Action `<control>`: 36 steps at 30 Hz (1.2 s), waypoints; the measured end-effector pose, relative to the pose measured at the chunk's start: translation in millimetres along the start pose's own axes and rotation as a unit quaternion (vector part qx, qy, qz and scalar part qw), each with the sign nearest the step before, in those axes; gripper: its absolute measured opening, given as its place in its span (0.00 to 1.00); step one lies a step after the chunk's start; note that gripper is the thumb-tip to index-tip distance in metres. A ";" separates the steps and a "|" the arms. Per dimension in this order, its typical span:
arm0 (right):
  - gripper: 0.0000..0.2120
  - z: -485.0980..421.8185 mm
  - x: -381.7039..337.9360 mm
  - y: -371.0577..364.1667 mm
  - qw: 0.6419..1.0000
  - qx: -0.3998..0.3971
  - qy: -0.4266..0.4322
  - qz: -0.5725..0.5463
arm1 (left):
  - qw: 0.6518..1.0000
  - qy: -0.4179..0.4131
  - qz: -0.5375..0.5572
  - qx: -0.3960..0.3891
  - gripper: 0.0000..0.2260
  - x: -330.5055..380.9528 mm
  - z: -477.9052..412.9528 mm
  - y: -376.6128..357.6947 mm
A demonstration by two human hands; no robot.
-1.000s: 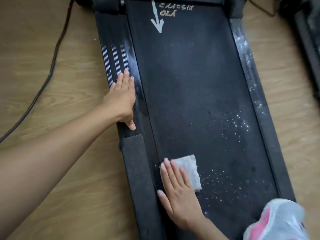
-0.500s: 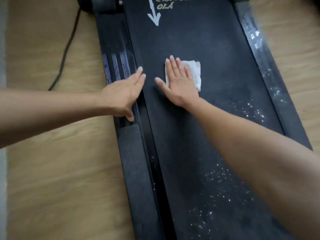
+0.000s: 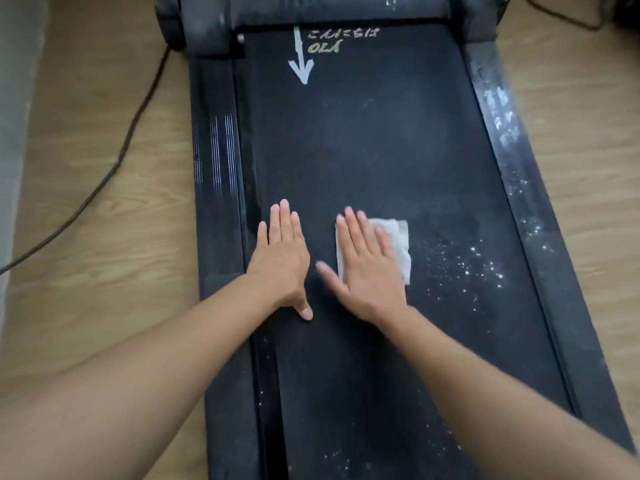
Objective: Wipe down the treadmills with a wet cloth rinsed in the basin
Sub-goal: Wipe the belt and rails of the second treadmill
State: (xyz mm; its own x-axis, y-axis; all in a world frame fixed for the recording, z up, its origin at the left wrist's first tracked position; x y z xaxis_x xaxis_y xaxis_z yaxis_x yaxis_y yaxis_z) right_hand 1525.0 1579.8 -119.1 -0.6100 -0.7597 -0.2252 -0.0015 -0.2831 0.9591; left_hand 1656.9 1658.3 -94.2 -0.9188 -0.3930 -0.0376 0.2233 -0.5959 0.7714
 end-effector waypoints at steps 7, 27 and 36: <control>0.41 -104.5 26.8 29.2 1.000 -0.016 -0.016 0.011 | 1.000 0.005 0.015 0.005 0.80 0.6 1.5 1.5; 0.42 -8.5 104.9 33.5 0.998 -0.009 -0.057 0.033 | 0.983 0.023 0.177 -0.052 0.83 15.4 -5.4 -0.4; 0.42 136.1 122.2 2.5 0.994 -0.082 0.028 0.071 | 0.976 0.017 0.214 -0.036 0.81 14.7 -2.2 -5.2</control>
State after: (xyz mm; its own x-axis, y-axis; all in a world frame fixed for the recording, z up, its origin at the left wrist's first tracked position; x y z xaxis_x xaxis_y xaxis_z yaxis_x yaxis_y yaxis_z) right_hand 1342.6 1565.9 -120.9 -0.5500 -0.8288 -0.1028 0.2136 -0.2586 0.9421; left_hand 1642.9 1654.1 -100.2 -0.7246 -0.6398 0.2561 0.6081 -0.4188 0.6743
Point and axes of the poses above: each hand's wrist, its own z-axis away from the middle knuckle, its own y-axis out of the back of the hand, x = y × z, the point moved 5 cm from there along -z, towards the middle knuckle, and after that the axes turned 1 degree about -x, right-handed, at the moved point
